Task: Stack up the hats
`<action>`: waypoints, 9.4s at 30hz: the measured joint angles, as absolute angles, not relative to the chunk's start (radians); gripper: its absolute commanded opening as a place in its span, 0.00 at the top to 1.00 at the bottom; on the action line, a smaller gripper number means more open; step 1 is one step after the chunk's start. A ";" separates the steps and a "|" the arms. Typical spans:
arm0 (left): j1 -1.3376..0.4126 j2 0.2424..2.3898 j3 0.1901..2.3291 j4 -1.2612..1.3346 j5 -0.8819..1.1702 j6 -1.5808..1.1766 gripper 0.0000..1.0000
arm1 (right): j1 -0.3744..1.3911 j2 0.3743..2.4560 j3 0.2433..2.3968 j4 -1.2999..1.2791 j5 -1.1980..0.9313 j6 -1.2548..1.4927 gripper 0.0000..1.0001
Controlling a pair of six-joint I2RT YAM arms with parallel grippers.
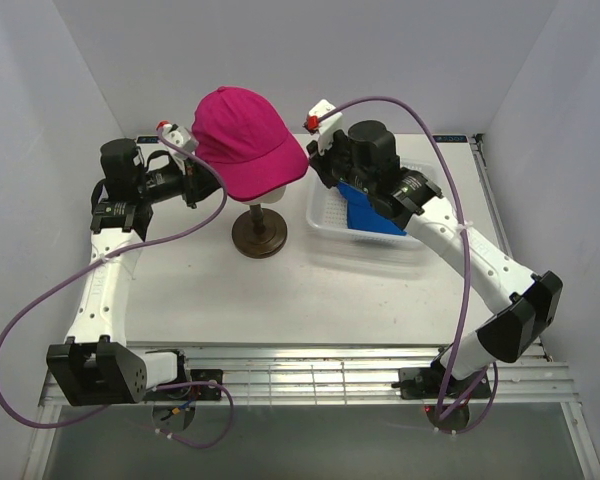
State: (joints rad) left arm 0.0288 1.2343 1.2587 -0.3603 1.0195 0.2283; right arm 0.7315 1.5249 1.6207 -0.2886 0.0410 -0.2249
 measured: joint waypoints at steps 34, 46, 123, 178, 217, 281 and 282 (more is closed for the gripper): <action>0.335 1.105 1.217 -0.539 1.005 0.271 0.39 | 0.856 1.647 2.020 -0.207 0.034 -0.145 0.24; 0.378 1.224 1.295 -0.017 1.126 -0.305 0.35 | 0.872 1.702 1.962 -0.170 -0.029 -0.080 0.23; 0.221 1.370 1.545 -0.471 0.943 -0.041 0.02 | 0.228 1.922 1.589 -0.249 0.054 0.027 0.48; 0.221 1.353 1.665 -0.537 1.105 -0.049 0.45 | 0.621 1.546 2.192 -0.194 -0.076 0.083 0.92; 0.221 1.409 1.620 -0.174 0.957 0.334 0.12 | 0.891 1.814 2.228 -0.121 0.222 0.033 0.92; 0.247 1.439 1.264 0.875 1.069 -0.115 1.00 | 1.032 1.408 1.785 -0.158 0.276 -0.462 0.17; 0.247 1.439 1.264 0.872 1.069 -0.112 1.00 | 1.031 1.362 1.719 -0.146 0.288 -0.496 0.18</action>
